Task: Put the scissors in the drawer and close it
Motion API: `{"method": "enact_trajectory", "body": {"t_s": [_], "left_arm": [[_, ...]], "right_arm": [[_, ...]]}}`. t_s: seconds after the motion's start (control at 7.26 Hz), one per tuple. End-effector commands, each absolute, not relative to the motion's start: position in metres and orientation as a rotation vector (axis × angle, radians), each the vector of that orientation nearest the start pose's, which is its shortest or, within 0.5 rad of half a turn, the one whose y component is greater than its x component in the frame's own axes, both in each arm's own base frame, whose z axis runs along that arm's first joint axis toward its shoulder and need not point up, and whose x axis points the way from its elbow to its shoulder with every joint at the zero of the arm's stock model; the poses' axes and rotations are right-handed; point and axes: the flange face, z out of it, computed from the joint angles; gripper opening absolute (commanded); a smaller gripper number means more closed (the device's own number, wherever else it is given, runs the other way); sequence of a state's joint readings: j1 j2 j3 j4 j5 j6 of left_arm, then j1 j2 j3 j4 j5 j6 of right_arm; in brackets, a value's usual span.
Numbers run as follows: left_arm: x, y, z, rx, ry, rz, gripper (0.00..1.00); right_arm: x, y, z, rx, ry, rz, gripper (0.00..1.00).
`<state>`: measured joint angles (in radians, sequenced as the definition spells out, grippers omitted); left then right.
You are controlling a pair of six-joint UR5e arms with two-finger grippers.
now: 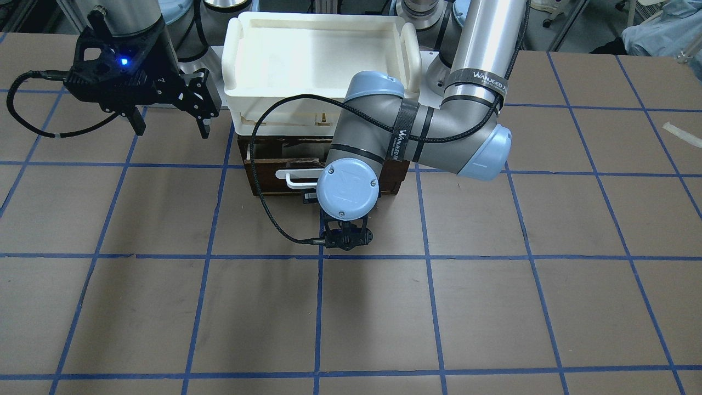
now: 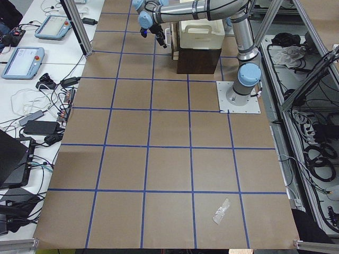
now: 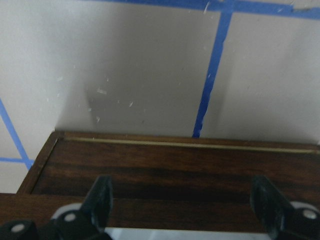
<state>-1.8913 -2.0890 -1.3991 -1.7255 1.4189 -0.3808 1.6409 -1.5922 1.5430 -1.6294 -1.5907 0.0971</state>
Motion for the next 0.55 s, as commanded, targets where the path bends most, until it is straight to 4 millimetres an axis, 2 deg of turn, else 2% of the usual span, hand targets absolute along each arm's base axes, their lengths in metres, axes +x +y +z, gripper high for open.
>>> {"method": "enact_trajectory", "body": {"t_s": [0.0, 0.14, 0.41], "left_arm": [[-0.335, -0.525, 0.262, -0.143, 2.988, 0.832, 1.00], [-0.339, -0.516, 0.266, -0.128, 2.979, 0.843, 1.00], [-0.343, -0.513, 0.269, -0.116, 2.983, 0.835, 1.00]], "right_arm": [[0.166, -0.482, 0.518, 0.045, 3.148, -0.169, 1.00], [0.166, -0.482, 0.518, 0.045, 3.148, -0.169, 1.00], [0.165, -0.482, 0.518, 0.045, 3.148, -0.169, 1.00]]}}
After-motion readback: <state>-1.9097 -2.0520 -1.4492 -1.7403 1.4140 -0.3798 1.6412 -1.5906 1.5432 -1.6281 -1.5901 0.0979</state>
